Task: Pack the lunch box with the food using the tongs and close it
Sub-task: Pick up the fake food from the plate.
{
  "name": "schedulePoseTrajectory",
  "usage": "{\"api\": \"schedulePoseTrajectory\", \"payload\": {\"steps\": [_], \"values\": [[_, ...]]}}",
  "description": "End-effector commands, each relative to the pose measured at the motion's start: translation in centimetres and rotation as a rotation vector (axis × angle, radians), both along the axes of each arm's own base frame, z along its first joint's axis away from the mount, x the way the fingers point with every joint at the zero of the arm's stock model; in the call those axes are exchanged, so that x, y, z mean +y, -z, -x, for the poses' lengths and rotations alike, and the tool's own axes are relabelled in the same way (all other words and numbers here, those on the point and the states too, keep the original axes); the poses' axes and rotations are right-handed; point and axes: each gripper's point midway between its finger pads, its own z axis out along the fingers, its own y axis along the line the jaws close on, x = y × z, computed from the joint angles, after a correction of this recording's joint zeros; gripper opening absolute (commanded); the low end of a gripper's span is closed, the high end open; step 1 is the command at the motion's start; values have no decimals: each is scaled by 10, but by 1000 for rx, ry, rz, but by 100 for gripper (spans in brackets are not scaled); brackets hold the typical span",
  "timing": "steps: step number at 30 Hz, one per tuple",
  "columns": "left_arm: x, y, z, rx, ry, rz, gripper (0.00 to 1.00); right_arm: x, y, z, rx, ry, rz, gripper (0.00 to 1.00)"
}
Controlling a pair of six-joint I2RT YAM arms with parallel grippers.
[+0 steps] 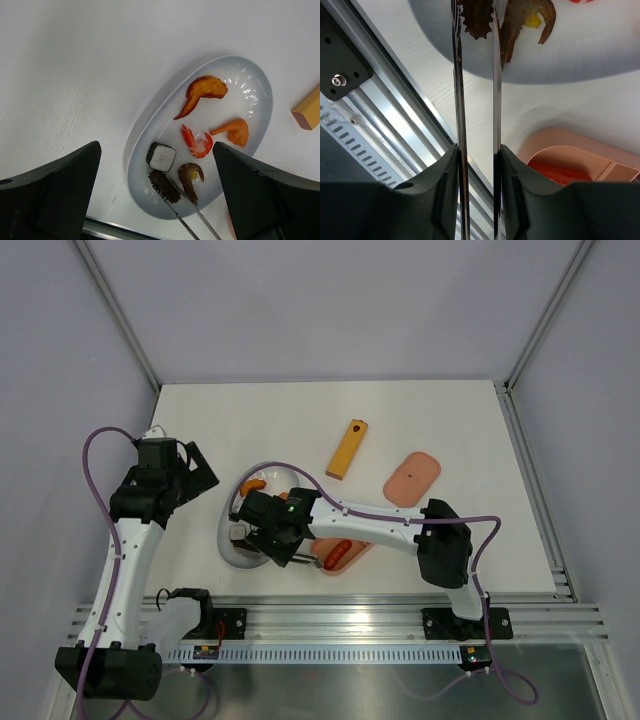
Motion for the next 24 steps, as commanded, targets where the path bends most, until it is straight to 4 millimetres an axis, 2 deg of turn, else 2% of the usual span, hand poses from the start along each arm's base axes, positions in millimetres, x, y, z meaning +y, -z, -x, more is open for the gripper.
{"api": "schedulePoseTrajectory", "payload": {"steps": [1,2,6,8,10,11,12,13,17,18,19,24], "values": [[-2,-10,-4,-51,17,4,99,4,-39,-9,-91,18,-78,29],[-2,-10,-4,-51,18,6,99,3,-46,-10,-99,24,-91,25],[-2,-10,-3,-52,20,7,99,-3,-56,-11,-114,60,-120,22],[-2,-10,-4,-54,18,6,99,-4,-67,-12,-128,76,-153,23],[-2,-12,-4,-55,20,4,99,-9,-69,-12,-128,96,-156,22],[-2,-11,-5,-55,18,3,99,-10,-78,-11,-133,104,-180,22],[-1,-12,-5,-57,18,1,99,-14,-76,-10,-129,116,-179,22],[-1,-12,-5,-57,18,1,99,-17,-85,-9,-136,126,-204,23],[-2,-12,-7,-55,20,8,99,-26,-93,-11,-149,183,-242,23],[-3,-12,-7,-55,21,9,99,-30,-91,-12,-150,220,-233,23],[0,-14,-5,-56,16,-3,99,-49,-90,-20,-188,315,-190,23],[0,-14,-4,-58,14,-6,99,-80,-78,-8,-128,461,-141,23]]}}
